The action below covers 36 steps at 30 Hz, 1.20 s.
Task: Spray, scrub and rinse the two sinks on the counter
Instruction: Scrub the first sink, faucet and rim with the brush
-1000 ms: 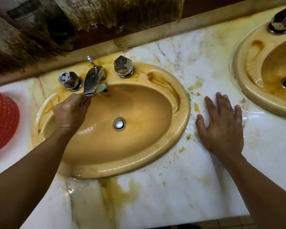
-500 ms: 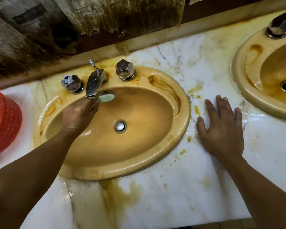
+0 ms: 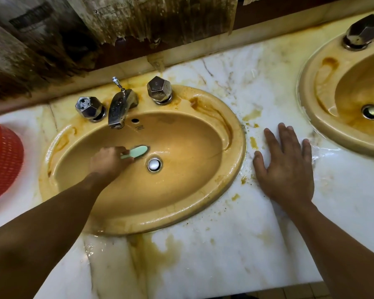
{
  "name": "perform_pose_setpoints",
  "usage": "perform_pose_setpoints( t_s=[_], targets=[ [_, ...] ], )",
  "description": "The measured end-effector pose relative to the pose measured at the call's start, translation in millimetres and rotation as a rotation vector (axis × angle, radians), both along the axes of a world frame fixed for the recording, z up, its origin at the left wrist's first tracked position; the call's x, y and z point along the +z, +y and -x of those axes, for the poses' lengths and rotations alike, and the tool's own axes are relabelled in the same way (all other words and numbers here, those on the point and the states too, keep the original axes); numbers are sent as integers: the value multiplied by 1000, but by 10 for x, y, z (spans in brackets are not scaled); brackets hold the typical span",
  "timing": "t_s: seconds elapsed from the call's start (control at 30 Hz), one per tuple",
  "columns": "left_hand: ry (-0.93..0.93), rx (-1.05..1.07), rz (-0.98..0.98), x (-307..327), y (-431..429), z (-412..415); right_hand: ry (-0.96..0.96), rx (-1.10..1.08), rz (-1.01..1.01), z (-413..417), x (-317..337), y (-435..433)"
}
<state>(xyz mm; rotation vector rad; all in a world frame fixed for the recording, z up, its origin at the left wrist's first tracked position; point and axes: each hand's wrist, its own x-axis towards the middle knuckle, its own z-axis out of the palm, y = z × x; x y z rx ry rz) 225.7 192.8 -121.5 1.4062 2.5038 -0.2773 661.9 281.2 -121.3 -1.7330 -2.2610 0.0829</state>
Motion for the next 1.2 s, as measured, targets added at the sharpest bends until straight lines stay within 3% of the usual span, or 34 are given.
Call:
perform_pose_setpoints(
  t_s=[0.2, 0.27, 0.33, 0.43, 0.53, 0.63, 0.8, 0.93, 1.1, 1.2],
  targets=[
    [183, -154, 331, 319, 300, -198, -23, 12, 57, -4, 28, -6],
    [118, -118, 368, 358, 250, -314, -17, 19, 111, -21, 73, 12],
    [-101, 13, 265, 358, 87, -496, 23, 23, 206, -37, 148, 50],
    [-544, 334, -70, 456, -273, -910, 85, 16, 395, -25, 333, 123],
    [-746, 453, -371, 688, -593, -1303, 407, -27, 440, 215, 698, 16],
    [-795, 445, -572, 1000, -734, -1524, 575, 33, 470, 717, 1138, -347],
    [-810, 393, -774, 1551, -778, -1634, 716, 144, 855, 1500, 1635, -778],
    [-823, 355, -738, 1793, -763, -1528, 821, 104, 945, 1846, 1888, -820],
    [-880, 279, -618, 1677, -815, -1086, 869, 24, 869, 2248, 1940, -716],
    [-710, 243, -616, 1425, -1143, -572, 960, -107, 852, 2393, 1934, -568]
  ],
)
